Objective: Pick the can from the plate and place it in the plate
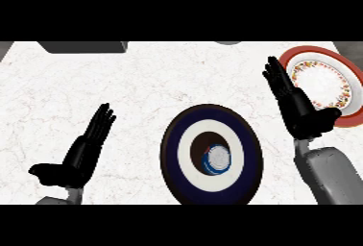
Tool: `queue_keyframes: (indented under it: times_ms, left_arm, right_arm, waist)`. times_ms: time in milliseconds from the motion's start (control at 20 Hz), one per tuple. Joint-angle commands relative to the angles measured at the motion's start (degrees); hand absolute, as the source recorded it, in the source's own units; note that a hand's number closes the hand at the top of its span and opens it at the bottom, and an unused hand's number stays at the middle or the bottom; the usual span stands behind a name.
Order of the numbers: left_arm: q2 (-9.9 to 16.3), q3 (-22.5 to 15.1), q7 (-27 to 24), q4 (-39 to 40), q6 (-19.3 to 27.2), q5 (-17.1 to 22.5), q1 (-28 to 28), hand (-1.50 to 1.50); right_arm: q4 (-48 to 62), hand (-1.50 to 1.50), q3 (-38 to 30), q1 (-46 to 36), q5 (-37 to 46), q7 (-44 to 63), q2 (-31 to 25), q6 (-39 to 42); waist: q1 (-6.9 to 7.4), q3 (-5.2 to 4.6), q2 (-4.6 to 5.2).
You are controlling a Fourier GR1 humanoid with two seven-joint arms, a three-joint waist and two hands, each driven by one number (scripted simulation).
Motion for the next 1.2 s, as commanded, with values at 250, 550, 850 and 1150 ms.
queue_keyframes:
  times_ms: [250,550,850,1150]
  left_arm:
    - [7.78,9.19,12.77,4.87,6.98,-3.11,-5.44,0.0]
    - [6.92,6.84,16.03,3.0,6.26,-2.22,-2.97,0.0]
    - [6.23,6.77,16.55,4.81,5.15,-4.02,-5.44,0.0]
    - [6.48,8.73,18.69,4.19,2.93,-3.36,-6.94,0.0]
  right_arm:
    - [-14.55,1.5,-2.58,8.69,-3.7,3.72,0.3,-1.43]
    - [-16.64,-1.5,-2.77,22.76,9.83,-8.67,4.6,-19.39]
    - [-17.78,-1.5,6.19,32.54,21.67,-11.81,-1.2,-16.13]
    - [-26.44,-1.5,10.36,31.1,32.79,6.32,-3.24,-16.09]
  waist:
    - [-0.18,1.31,-1.43]
    - [-1.37,1.41,-1.73]
    - [0.84,1.25,-1.35]
    - [1.32,1.23,-1.27]
